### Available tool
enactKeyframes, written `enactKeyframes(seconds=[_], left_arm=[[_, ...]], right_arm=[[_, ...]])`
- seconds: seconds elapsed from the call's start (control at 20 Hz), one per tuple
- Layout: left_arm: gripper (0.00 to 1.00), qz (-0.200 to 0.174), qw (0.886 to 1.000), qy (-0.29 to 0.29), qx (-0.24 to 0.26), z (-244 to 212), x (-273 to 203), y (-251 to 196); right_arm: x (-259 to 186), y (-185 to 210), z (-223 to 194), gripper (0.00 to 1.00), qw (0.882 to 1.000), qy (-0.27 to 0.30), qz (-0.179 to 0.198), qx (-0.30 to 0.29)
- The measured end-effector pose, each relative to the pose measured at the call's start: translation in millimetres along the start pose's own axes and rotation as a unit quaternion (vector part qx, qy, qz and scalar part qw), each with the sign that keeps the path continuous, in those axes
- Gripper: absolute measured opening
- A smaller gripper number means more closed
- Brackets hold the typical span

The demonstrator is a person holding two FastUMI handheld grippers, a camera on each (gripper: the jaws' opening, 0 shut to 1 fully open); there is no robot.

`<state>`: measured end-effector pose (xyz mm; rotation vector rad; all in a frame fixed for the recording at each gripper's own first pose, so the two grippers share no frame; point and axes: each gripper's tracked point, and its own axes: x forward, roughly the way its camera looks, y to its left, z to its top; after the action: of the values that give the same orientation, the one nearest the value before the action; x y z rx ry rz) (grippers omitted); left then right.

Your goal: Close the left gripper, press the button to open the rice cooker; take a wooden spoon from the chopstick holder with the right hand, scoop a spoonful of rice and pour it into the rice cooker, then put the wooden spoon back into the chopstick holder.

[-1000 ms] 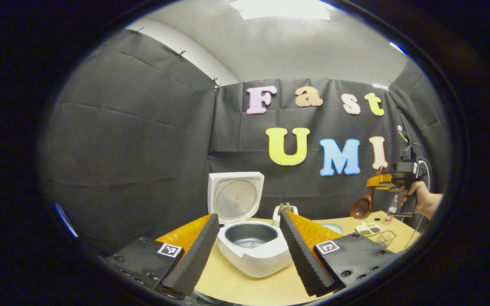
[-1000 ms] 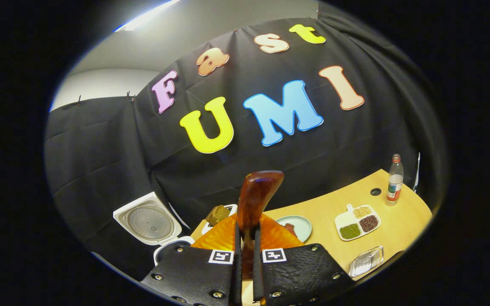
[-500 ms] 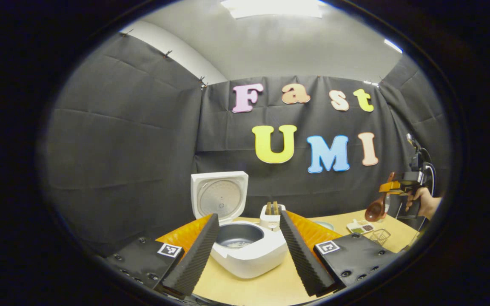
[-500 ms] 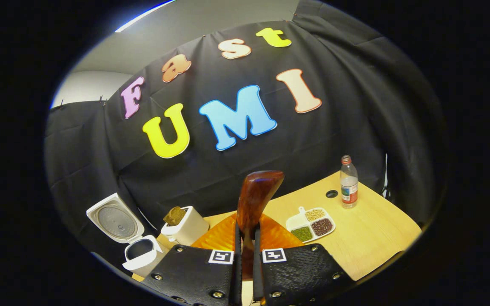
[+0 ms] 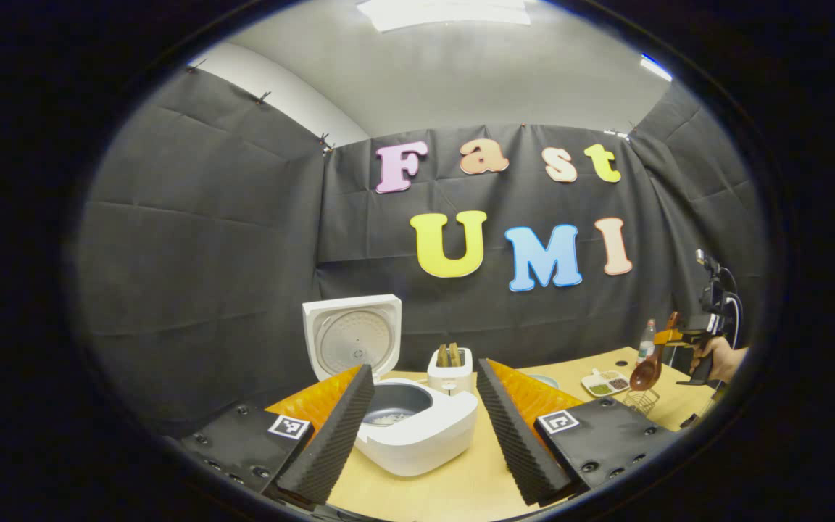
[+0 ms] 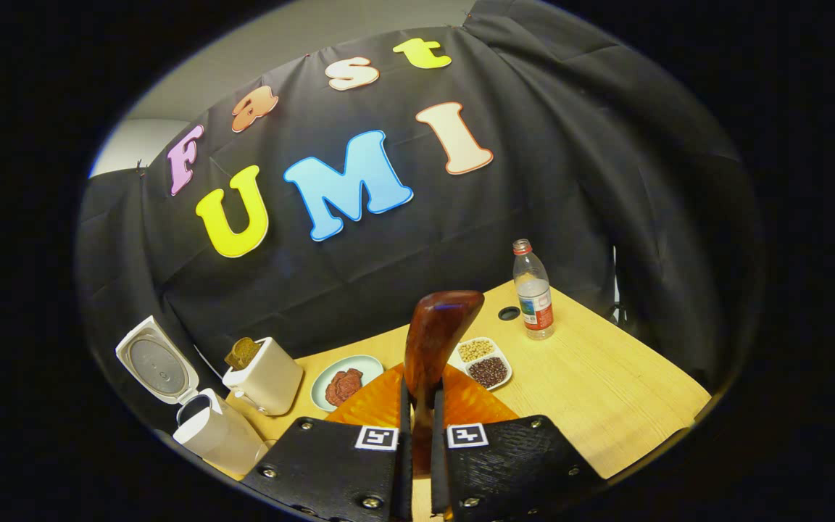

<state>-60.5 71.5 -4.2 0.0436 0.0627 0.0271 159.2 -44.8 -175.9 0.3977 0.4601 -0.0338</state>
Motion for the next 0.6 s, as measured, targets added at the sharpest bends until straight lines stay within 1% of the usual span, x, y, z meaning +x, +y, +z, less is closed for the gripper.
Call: enactKeyframes(seconds=[0.2,0.25,0.35,0.5,0.6], left_arm=[[0.99,0.003,1.0,0.007,0.003,-1.4,-1.4,-4.8],[0.99,0.004,1.0,0.007,0.004,-0.5,-0.8,-5.8],[1.0,0.007,1.0,0.009,0.005,-1.3,-3.1,-6.8],[1.0,0.007,1.0,0.012,0.008,-3.1,-5.5,-9.5],[0.98,0.011,1.0,0.016,0.013,-4.8,-6.4,-6.7]], right_arm=[[5.1,-16.3,-17.5,0.11,1.0,0.006,-0.015,-0.006],[5.8,-11.6,-26.2,0.1,1.0,0.009,-0.019,-0.009],[9.4,-20.0,-40.0,0.11,0.999,0.022,-0.026,-0.015],[17.1,-20.8,-59.0,0.11,0.999,0.042,-0.021,-0.006],[20.7,-25.1,-67.1,0.11,0.999,0.047,-0.026,0.001]])
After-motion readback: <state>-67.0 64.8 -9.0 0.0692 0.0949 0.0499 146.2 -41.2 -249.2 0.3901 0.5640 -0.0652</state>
